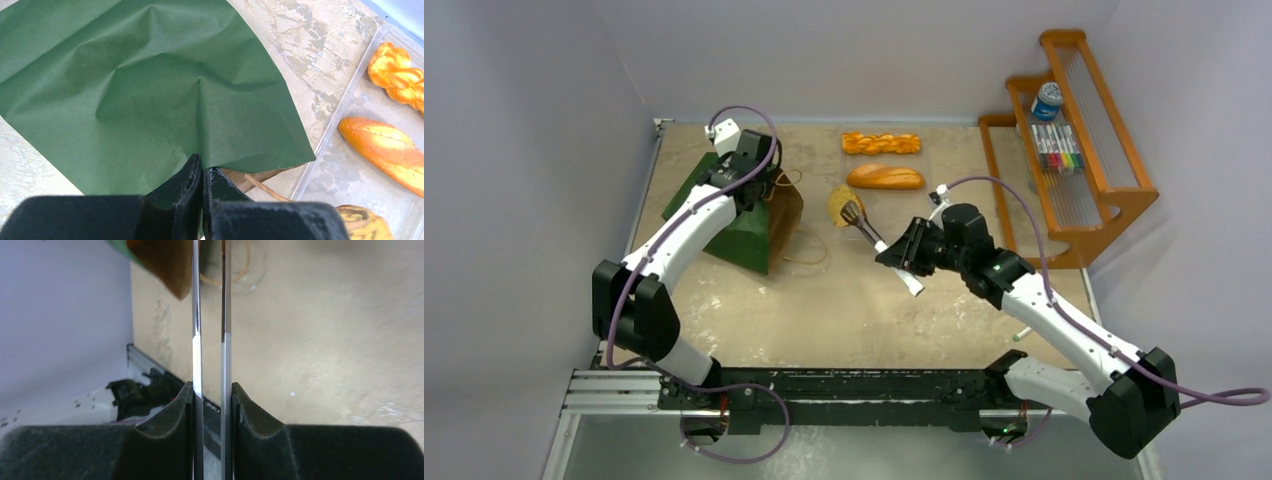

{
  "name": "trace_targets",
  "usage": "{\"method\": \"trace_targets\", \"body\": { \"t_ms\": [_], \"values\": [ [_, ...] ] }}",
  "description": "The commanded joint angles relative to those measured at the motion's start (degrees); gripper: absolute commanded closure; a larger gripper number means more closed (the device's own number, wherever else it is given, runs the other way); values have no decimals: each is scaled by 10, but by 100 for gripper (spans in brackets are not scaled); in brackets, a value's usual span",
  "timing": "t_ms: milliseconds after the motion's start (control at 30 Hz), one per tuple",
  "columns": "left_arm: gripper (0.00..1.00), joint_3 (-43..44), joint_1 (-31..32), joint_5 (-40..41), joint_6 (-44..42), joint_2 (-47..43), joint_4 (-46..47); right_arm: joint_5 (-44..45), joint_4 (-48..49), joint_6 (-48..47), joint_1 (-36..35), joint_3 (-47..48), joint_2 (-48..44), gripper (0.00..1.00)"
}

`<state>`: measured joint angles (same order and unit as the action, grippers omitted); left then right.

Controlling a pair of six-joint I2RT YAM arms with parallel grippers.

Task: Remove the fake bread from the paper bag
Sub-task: Place the fake bread in the container.

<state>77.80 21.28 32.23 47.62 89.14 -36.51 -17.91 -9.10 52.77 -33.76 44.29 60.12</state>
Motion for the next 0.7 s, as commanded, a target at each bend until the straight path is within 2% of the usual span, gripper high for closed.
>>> {"method": "trace_targets", "body": {
  "t_ms": [0, 200, 467, 667],
  "values": [
    [100, 4, -7, 6, 17, -23, 11, 81, 2, -39, 18, 37, -11, 100],
    [100, -17, -7, -7, 9, -50, 8, 131, 31, -45, 21, 38, 31, 100],
    [100, -26, -7, -19, -2, -69, 4, 150, 90, -11, 21, 19, 94, 100],
    [100, -19, -7, -25, -16, -72, 3, 183, 88, 14, 22, 13, 107, 100]
  ]
}}
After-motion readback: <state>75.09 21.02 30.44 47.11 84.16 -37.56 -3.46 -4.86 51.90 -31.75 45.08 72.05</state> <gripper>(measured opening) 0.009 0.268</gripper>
